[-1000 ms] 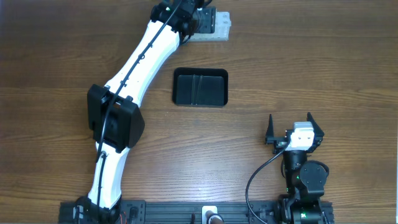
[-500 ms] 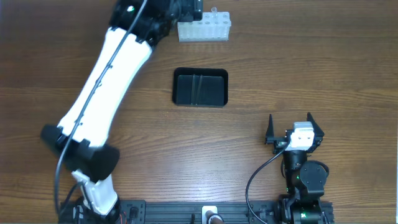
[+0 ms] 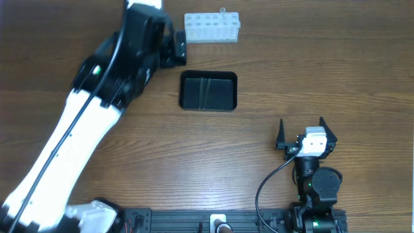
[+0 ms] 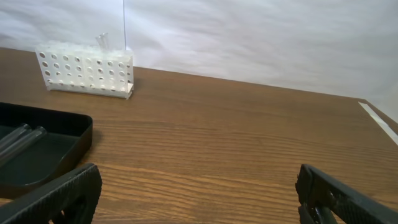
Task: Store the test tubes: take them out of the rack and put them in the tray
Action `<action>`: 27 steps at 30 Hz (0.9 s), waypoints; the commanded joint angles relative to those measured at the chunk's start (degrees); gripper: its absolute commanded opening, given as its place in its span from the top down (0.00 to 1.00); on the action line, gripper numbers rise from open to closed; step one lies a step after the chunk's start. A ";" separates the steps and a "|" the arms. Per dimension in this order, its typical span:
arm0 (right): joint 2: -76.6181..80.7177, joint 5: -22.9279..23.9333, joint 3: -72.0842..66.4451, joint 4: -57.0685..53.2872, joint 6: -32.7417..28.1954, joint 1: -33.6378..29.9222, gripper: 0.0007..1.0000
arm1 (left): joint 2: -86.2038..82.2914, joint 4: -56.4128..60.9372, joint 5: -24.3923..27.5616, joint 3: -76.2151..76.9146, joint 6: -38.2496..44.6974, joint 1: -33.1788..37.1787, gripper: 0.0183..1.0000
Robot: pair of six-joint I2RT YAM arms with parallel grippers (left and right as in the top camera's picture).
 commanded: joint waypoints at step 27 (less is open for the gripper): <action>-0.63 -0.46 -0.33 -0.20 0.11 -0.46 0.01 | -58.29 49.64 15.19 -70.64 0.31 27.12 0.00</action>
